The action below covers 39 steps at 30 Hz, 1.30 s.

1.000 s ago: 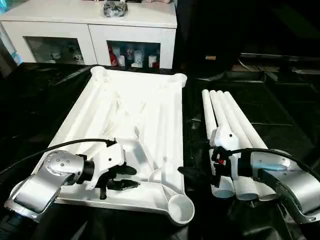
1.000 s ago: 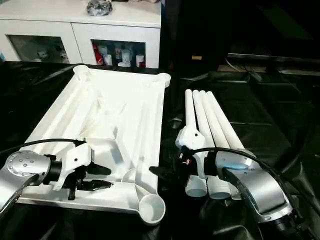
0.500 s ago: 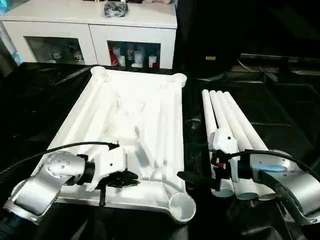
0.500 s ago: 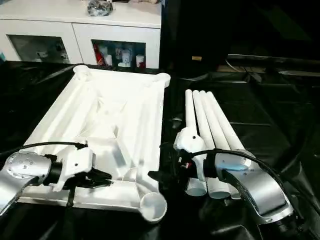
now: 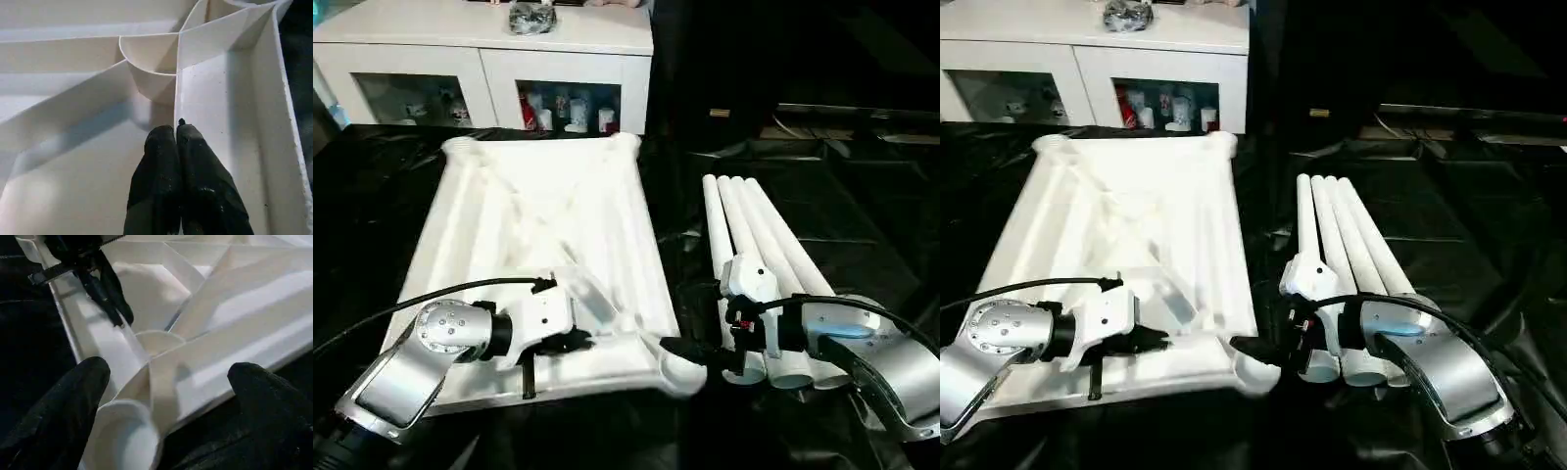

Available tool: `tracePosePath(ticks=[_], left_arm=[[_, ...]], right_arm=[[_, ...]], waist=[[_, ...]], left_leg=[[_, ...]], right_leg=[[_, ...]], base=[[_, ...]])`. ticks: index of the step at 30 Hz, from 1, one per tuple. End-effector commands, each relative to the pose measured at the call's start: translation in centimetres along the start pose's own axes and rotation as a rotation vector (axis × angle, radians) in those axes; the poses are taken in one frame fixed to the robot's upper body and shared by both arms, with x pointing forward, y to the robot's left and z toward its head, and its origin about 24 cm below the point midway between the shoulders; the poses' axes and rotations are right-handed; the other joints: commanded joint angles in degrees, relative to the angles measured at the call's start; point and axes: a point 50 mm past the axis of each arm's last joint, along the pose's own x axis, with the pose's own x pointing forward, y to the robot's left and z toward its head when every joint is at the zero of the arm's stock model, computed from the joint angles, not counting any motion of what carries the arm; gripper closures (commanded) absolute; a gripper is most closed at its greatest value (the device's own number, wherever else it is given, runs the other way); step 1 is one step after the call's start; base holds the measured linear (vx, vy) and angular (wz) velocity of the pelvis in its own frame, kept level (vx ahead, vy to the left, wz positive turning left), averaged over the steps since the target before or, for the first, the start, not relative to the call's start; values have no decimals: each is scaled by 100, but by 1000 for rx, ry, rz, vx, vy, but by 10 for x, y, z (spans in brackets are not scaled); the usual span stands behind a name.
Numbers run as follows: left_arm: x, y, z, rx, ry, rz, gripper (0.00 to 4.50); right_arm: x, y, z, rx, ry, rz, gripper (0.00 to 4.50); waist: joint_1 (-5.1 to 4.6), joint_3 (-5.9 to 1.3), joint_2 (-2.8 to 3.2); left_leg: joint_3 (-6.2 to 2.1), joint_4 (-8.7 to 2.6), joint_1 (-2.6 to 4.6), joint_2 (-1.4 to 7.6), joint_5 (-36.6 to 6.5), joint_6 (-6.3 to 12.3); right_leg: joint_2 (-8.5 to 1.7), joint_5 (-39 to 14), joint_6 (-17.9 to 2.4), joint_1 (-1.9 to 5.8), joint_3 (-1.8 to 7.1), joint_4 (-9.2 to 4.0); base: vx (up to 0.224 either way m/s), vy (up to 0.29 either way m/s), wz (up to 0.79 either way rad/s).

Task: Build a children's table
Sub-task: Move table base, then pick table leg

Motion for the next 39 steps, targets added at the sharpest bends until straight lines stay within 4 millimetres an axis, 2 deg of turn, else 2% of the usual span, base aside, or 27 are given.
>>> tracePosePath(ticks=[1, 7, 17, 20, 21, 23, 27, 28, 30, 31, 34, 36, 39], left_arm=[[-9, 10, 0, -13, 30, 107, 446], [-13, 13, -3, -56, 85, 168, 446], [-6, 7, 4, -56, 84, 169, 446], [-1, 2, 13, -46, 31, 142, 446], [0, 2, 13, -47, 29, 142, 423], [2, 1, 16, -48, 12, 137, 423], [-3, 1, 15, -30, 18, 113, 386], [-4, 2, 15, -31, 11, 113, 382], [-13, 2, 17, -33, -15, 86, 360], [-16, 2, 17, -41, -18, 75, 348], [-28, 0, 11, -64, 12, 48, 343], [-35, 2, 9, -80, 14, 61, 315], [-40, 7, 12, -91, -26, 105, 301]], right_arm=[[-1, -3, 2, -11, 0, -14, 4], [1, -3, 1, -14, 1, -19, 4], [2, -2, 1, -18, 3, -19, 4], [2, -2, 2, -20, 3, -26, 4], [2, -2, 2, -20, 3, -27, 4], [1, -4, 2, -22, 1, -39, 4], [-4, -7, 5, -18, -21, -70, 4], [-4, -7, 6, -11, -30, -73, 4], [-6, -7, 9, 12, -58, -83, 4], [-7, -7, 9, 21, -63, -88, 4], [-6, -7, 9, 66, -49, -131, 4], [-5, -10, 10, 96, -32, -198, 4], [-2, -16, 12, 182, -38, -283, 4]], waist=[[24, -243, 18], [25, -251, 10], [34, -244, 8], [45, -244, 22], [46, -249, 20], [44, -263, 20], [54, -274, 13], [52, -272, -9], [62, -269, 4], [50, -264, -40], [48, -251, -23], [34, -237, -50], [30, -237, -41]], left_leg=[[-217, -613, 12, 495, -1225, -41], [-215, -606, 3, 494, -1042, 29], [-218, -616, 10, 500, -1097, 32], [-217, -620, 12, 506, -1096, 24], [-214, -616, 14, 505, -1076, 19], [-215, -609, 1, 501, -924, 53], [-197, -591, 5, 491, -699, 179], [-192, -592, 4, 491, -690, 199], [-199, -601, -1, 496, -700, 201], [-190, -605, 6, 495, -717, 211], [-196, -611, 4, 492, -733, 184], [-180, -620, 27, 479, -766, 111], [-181, -631, 40, 479, -825, -7]], right_leg=[[-427, -1411, -1427, 164, 255, -429], [-418, -1103, -1501, 180, 248, -409], [-420, -1154, -1494, 171, 248, -419], [-423, -1142, -1501, 172, 249, -423], [-423, -1100, -1506, 173, 248, -419], [-418, -830, -1541, 191, 241, -398], [-414, -523, -1623, 202, 234, -383], [-416, -533, -1628, 205, 234, -389], [-427, -628, -1649, 207, 229, -378], [-414, -670, -1639, 202, 226, -394], [-411, -796, -1613, 196, 224, -382], [-393, -1017, -1510, 163, 232, -397], [-390, -1095, -1484, 141, 230, -397]], base=[[0, 0, 0], [0, 0, 0], [0, 0, 0], [0, 0, 0], [0, 0, 0], [0, 0, 0], [0, 0, 0], [0, 0, 0], [0, 0, 0], [0, 0, 0], [0, 0, 0], [0, 0, 0], [0, 0, 0]])
